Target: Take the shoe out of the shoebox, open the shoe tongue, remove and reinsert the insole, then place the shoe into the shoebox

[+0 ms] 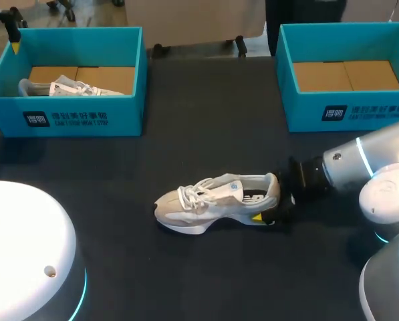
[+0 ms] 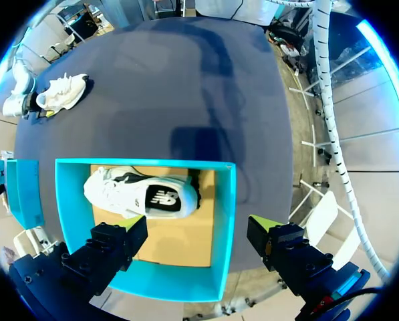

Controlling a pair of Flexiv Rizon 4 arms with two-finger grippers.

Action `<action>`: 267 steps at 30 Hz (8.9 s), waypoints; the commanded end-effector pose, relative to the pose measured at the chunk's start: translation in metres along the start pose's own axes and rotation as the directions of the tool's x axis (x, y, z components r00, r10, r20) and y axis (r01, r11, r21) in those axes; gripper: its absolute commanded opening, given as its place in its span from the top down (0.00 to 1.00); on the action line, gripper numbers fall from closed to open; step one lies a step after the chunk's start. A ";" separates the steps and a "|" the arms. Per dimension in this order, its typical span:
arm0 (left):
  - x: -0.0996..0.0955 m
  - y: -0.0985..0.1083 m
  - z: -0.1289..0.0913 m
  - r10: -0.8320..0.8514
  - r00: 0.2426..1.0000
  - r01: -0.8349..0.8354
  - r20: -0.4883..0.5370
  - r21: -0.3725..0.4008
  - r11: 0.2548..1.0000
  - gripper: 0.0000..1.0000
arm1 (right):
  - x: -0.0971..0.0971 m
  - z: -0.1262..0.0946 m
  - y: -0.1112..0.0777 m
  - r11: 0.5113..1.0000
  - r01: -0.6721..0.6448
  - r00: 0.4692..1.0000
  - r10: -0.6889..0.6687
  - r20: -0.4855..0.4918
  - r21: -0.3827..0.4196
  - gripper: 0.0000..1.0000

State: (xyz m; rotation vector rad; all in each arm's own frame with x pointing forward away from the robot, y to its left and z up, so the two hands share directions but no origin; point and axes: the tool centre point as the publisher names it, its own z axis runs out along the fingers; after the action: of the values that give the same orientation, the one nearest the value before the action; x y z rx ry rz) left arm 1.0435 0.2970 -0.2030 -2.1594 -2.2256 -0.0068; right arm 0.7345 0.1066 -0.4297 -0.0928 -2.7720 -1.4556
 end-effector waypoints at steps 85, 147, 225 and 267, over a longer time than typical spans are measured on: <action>-0.028 -0.082 -0.011 -0.632 -0.774 0.633 0.035 0.066 -0.771 0.00 | -0.002 0.003 0.000 1.000 -0.001 1.000 0.001 0.003 0.008 1.00; -0.224 -0.185 -0.002 -0.523 -0.852 0.521 -0.008 0.071 -0.850 0.00 | -0.002 0.003 0.000 1.000 -0.001 1.000 0.001 0.003 0.008 1.00; -0.405 -0.293 0.022 -0.069 -0.991 0.063 -0.112 0.057 -0.996 0.00 | -0.002 0.003 0.000 1.000 -0.001 1.000 0.001 0.003 0.008 1.00; -0.508 -0.338 0.087 -0.097 -0.995 0.099 -0.032 -0.059 -0.993 0.00 | -0.002 0.003 0.000 1.000 -0.001 1.000 0.001 0.003 0.008 1.00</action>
State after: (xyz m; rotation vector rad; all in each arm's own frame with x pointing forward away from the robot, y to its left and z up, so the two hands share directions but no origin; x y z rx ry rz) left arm 0.7187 -0.2155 -0.2987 2.0999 -2.2451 -0.0859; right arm 0.7345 0.1071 -0.4295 -0.0944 -2.7750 -1.4518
